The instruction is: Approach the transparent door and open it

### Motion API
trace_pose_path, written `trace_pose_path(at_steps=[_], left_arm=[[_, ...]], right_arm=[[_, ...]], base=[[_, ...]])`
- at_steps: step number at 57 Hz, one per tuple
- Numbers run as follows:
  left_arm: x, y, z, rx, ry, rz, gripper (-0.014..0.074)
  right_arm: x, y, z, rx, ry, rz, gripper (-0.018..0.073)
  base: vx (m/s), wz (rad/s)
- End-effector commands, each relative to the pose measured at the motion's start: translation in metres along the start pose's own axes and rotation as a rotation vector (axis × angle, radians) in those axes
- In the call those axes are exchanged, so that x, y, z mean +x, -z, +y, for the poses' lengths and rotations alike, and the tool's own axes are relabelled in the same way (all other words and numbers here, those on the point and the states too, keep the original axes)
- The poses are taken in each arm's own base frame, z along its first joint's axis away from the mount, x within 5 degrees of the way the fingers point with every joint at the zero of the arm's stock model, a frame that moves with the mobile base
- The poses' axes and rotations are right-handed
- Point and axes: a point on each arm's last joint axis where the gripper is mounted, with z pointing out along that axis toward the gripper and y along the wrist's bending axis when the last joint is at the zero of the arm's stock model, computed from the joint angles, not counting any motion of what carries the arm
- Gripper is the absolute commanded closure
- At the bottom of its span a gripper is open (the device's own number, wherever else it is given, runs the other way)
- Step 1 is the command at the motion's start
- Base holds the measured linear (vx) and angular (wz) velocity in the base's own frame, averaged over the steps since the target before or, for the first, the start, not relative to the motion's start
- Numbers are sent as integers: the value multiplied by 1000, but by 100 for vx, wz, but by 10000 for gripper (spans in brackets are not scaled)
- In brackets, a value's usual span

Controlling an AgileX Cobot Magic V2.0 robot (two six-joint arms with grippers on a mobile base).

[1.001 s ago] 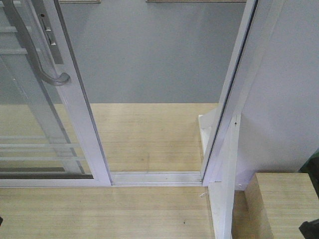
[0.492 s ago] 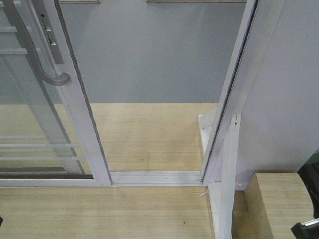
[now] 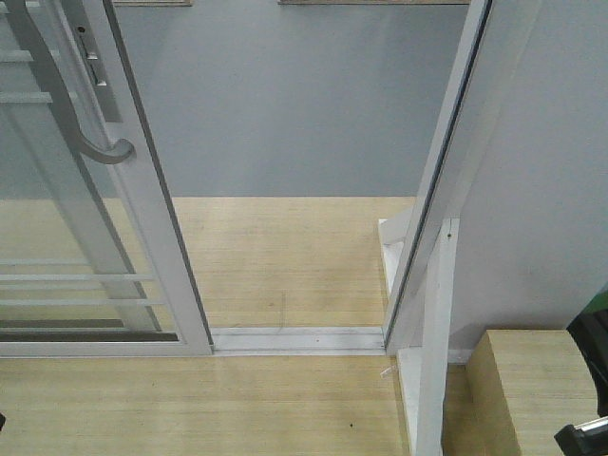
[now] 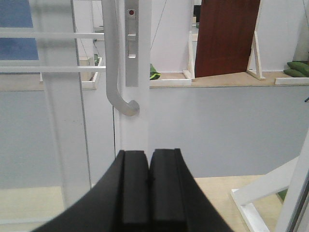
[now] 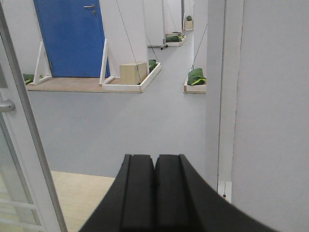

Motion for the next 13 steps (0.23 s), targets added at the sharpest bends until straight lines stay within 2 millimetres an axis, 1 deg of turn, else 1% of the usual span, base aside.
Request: trace_pose_path(at_steps=[1, 13], left_arm=[[-5, 1, 0, 8, 14, -88, 594], [-5, 1, 0, 8, 14, -88, 594]], right_arm=[[-7, 1, 0, -3, 12, -97, 558], [-7, 1, 0, -3, 12, -97, 558]], base=[[0, 0], [0, 0]])
